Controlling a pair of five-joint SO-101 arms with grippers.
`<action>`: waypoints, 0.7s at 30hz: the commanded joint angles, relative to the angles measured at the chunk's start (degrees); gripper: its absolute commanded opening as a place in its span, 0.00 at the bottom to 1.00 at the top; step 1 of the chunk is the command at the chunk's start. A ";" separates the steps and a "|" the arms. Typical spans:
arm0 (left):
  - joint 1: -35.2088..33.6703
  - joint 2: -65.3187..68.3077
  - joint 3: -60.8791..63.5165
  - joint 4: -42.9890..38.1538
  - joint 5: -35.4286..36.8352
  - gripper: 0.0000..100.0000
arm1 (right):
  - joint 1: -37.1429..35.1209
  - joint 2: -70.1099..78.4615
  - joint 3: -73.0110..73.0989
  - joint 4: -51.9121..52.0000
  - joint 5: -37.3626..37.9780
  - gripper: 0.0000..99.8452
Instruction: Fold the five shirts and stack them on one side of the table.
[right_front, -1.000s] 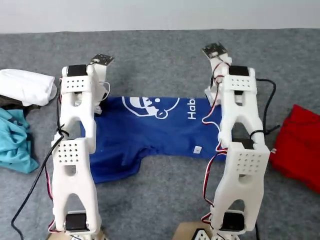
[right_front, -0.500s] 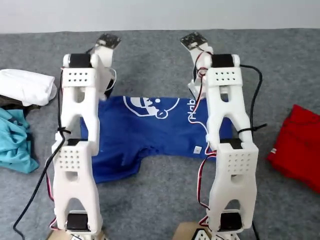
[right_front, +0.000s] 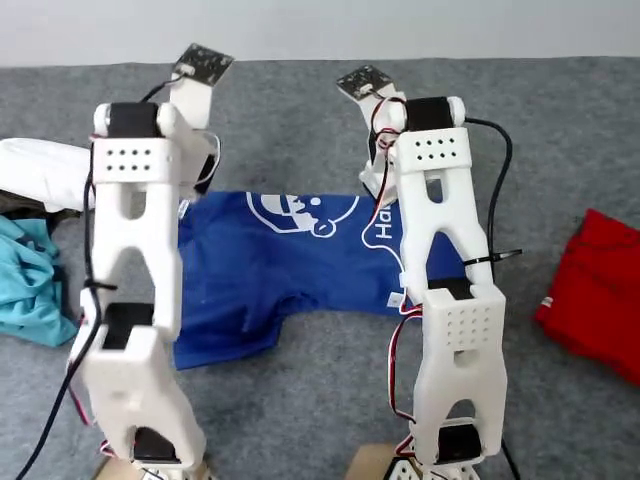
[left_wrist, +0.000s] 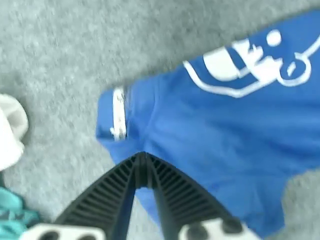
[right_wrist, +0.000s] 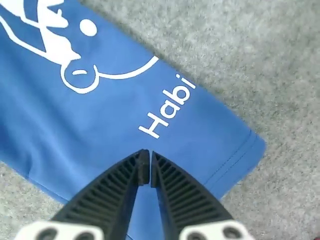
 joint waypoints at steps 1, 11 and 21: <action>-3.34 -11.16 7.60 1.49 0.00 0.00 | -2.07 -5.93 1.85 2.51 -0.62 0.01; -29.27 -26.64 17.45 1.41 -1.05 0.00 | -10.77 -17.01 17.67 2.33 -0.44 0.01; -53.54 -20.66 17.54 0.62 -4.40 0.00 | -30.55 -16.84 19.34 2.33 -0.35 0.01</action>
